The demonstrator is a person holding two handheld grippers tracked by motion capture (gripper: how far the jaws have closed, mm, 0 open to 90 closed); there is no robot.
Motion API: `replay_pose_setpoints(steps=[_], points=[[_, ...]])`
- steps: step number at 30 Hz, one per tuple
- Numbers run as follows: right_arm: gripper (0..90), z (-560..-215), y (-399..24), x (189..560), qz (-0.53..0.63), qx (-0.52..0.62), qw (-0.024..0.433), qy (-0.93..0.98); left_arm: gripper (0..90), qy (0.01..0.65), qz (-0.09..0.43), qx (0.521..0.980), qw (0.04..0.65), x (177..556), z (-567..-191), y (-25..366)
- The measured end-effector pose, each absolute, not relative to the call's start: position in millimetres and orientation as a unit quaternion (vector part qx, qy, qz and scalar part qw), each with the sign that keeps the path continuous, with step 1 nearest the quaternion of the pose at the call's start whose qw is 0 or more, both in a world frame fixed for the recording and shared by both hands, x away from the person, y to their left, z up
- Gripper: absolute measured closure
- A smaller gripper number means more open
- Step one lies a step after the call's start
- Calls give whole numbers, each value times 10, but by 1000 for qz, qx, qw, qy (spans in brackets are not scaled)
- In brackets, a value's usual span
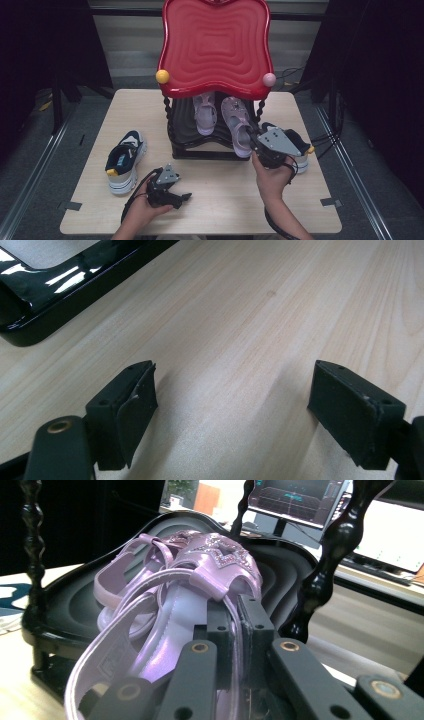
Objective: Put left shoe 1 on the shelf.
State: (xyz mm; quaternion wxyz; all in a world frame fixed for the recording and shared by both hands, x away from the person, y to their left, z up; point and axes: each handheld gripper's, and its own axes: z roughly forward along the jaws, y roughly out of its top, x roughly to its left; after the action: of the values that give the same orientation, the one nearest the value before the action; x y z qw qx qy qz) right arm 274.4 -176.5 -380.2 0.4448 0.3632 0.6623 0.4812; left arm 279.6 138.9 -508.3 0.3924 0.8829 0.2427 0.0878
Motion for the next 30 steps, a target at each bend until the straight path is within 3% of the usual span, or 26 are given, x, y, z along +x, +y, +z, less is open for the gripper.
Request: replay_pose_setpoints(steps=[30], points=[[847,-3918,-1597,3005,472,409,473,622,183,243,88,883,391,2795,-5082,1389]])
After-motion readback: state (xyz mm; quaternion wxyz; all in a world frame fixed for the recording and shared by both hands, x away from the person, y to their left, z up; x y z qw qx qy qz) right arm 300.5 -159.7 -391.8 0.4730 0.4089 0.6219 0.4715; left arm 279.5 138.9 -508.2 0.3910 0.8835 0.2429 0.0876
